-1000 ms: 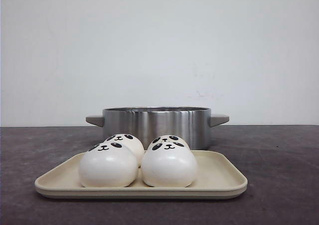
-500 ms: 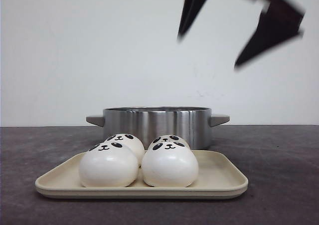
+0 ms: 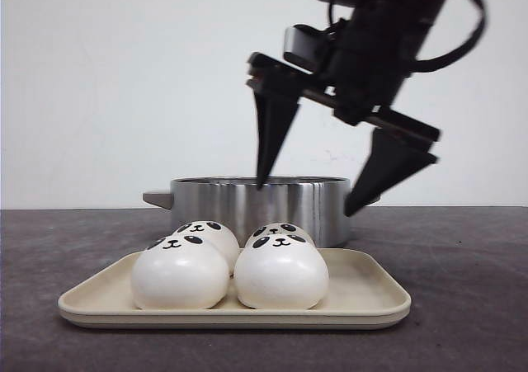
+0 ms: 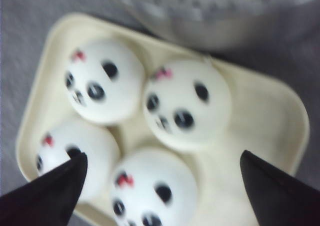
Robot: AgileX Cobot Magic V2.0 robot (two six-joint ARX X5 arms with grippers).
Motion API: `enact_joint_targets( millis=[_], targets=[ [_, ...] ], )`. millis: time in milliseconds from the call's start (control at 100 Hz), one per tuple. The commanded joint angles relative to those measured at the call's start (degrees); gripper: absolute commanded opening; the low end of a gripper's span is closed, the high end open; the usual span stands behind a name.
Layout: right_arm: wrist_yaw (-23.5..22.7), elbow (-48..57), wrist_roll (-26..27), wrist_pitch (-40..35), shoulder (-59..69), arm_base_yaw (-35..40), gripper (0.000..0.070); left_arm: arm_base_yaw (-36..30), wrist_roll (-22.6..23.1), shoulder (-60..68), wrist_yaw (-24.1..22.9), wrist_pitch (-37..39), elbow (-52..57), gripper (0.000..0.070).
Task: Steam buns
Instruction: 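Lower the right gripper onto the rear panda bun and close it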
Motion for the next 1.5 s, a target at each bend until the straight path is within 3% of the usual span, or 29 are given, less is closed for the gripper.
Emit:
enact_joint_targets(
  millis=[0,210,380,1060,1120,1180,1300,1490],
  targets=[
    [1.42,3.56,0.48,0.02,3.13,0.39,0.0595,-0.63,0.39,0.68,0.17,0.42,1.20,0.0700],
    [4.33,12.13,-0.61,-5.35,10.62,0.31,0.0581,-1.64,0.39,1.66,0.15,-1.99,1.22,0.0700],
    [4.61,13.27,-0.77,-7.48,13.33,0.26,0.0480,-1.92,0.44,1.73,0.17,-3.56,1.22,0.0700],
    [4.31,13.25,-0.09,-8.57,18.12,0.00,0.0476,-2.71,1.51,1.73,0.13,-3.50,1.20,0.0700],
    [4.35,13.25,-0.11,-8.70,18.12,-0.02,0.0427,-2.78,1.51,1.73,0.13,-3.65,1.20,0.0700],
    [4.35,13.25,-0.28,-9.18,18.12,-0.09,0.0321,-2.78,1.51,1.73,0.13,-3.69,1.22,0.0700],
    [4.33,13.25,-1.25,-10.43,18.12,-0.11,0.0008,-2.78,1.51,1.73,0.13,-3.69,1.20,0.0700],
    [4.59,13.27,-1.97,-10.40,17.73,0.37,0.0000,-2.78,1.51,1.73,0.13,-3.78,1.22,0.0700]
  ],
)
